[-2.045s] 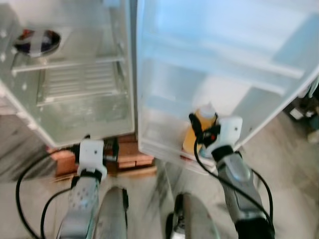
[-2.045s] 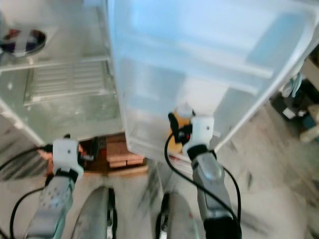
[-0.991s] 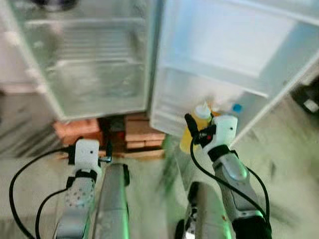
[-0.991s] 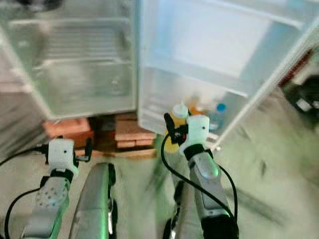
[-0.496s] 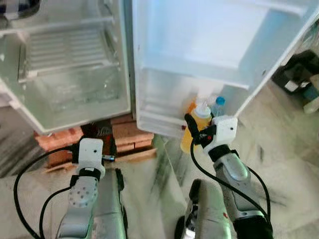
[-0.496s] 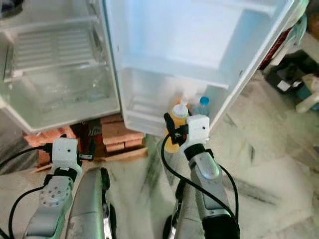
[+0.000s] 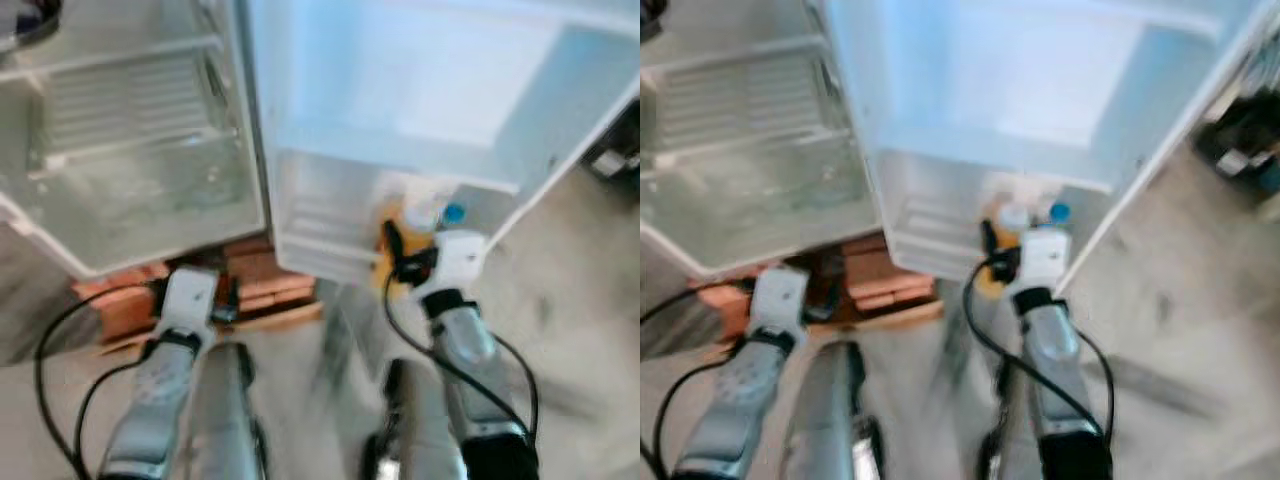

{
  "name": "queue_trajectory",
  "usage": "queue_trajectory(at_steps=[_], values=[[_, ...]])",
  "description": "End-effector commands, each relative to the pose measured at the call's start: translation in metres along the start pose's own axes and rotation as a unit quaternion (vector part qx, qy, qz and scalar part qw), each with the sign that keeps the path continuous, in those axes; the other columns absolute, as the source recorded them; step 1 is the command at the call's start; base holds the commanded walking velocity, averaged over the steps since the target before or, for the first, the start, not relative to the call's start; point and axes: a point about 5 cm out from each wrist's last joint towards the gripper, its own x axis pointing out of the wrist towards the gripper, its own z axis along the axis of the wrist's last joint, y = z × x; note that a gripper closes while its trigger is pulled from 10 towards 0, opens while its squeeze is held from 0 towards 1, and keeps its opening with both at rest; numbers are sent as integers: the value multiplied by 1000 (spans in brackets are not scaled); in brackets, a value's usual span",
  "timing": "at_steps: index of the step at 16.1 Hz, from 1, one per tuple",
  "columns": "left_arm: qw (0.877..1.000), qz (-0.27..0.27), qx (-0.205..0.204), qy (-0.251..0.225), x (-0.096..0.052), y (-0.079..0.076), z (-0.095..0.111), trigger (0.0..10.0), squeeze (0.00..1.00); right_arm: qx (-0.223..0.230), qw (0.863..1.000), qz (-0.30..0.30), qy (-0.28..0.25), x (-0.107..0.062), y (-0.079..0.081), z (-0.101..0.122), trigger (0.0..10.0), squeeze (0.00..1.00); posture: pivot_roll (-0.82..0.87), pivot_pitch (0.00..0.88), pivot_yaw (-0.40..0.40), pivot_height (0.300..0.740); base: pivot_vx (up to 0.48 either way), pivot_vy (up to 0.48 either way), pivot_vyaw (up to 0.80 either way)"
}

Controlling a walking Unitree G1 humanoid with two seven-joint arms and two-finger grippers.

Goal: Restocking fridge

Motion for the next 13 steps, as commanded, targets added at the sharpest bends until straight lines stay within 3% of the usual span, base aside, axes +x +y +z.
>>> queue_trajectory(at_steps=[1,4,6,10,13], values=[[1000,-13,5,0,-1,-3,3,10000,0,0,1000,-25,-5,-5,-9,-1,10000,0,159,182,39,527,0,0,0],[1000,-11,11,2,0,5,3,10000,0,-3,1000,-27,-4,6,-5,-3,10000,0,179,189,45,527,0,0,0],[1000,-4,9,-2,-1,4,8,10000,0,-18,1000,2,-5,19,6,-6,10000,0,201,211,32,527,0,0,0],[1000,22,1,12,-26,2,5,10000,0,-77,992,101,-4,71,43,-1,10000,0,256,284,-26,527,0,0,0],[1000,20,-1,11,-36,-1,9,10000,0,-103,987,121,-1,88,53,6,10000,0,279,324,-62,527,0,0,0]])
